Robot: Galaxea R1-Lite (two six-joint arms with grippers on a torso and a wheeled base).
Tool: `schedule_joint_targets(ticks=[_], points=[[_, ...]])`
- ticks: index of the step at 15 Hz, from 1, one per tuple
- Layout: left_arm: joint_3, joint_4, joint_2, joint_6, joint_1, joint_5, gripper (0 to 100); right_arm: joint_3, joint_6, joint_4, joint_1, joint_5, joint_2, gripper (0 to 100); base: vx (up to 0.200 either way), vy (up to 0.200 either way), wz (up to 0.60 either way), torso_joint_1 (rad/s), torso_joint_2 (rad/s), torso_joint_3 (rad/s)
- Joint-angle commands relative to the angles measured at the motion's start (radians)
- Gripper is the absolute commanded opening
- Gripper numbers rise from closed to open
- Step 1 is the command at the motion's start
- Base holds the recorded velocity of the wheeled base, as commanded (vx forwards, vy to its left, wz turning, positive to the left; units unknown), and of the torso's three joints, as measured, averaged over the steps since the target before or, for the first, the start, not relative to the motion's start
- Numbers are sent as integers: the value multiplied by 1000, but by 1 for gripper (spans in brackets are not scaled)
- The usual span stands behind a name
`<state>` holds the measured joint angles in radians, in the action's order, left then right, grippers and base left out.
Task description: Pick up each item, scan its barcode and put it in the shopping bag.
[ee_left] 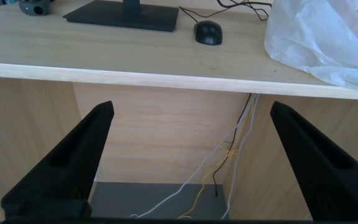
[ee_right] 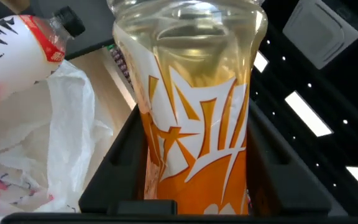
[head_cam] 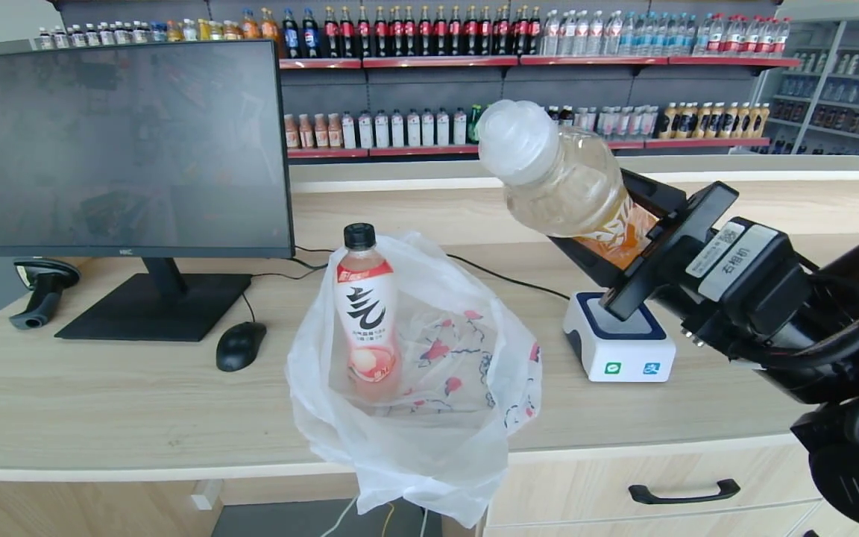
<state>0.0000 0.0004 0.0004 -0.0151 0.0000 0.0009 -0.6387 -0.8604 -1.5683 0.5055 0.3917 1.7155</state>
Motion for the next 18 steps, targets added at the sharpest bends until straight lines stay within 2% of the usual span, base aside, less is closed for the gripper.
schedule_joint_targets(ticks=[1, 3, 5, 7, 8, 10, 11, 12, 13, 15, 18], points=[[0, 0, 0, 0, 0, 1, 100, -22, 49, -3, 48, -28, -8, 0, 0, 0, 0, 0, 0, 0], [0, 0, 0, 0, 0, 1, 100, -13, 126, -3, 45, -45, -19, 0, 0, 0, 0, 0, 0, 0], [0, 0, 0, 0, 0, 1, 100, -1, 241, -3, 41, -105, -53, 0, 0, 0, 0, 0, 0, 0], [0, -2, 0, 0, 0, 1, 100, -6, 351, -3, 5, -116, -73, 0, 0, 0, 0, 0, 0, 0], [0, -2, 0, 0, 0, 1, 100, 5, 466, -3, -35, -122, -99, 0, 0, 0, 0, 0, 0, 0], [0, 0, 0, 1, 0, 1, 100, 73, 575, -3, -82, -197, -119, 0, 0, 0, 0, 0, 0, 0], [0, 0, 0, 1, 0, 1, 100, 122, 615, -3, -82, -246, -142, 0, 0, 0, 0, 0, 0, 0], [0, 0, 0, 3, 0, 1, 100, 198, 644, -3, -70, -369, -160, 0, 0, 0, 0, 0, 0, 0], [0, 0, 0, 4, 0, 1, 100, 215, 673, -3, -47, -416, -162, 0, 0, 0, 0, 0, 0, 0], [0, -2, 0, 4, 0, -1, 100, 194, 705, -3, -7, -473, -160, 0, 0, 0, 0, 0, 0, 0], [0, -2, 0, 4, 0, -1, 100, 244, 755, -3, -1, -481, -152, 0, 0, 0, 0, 0, 0, 0]])
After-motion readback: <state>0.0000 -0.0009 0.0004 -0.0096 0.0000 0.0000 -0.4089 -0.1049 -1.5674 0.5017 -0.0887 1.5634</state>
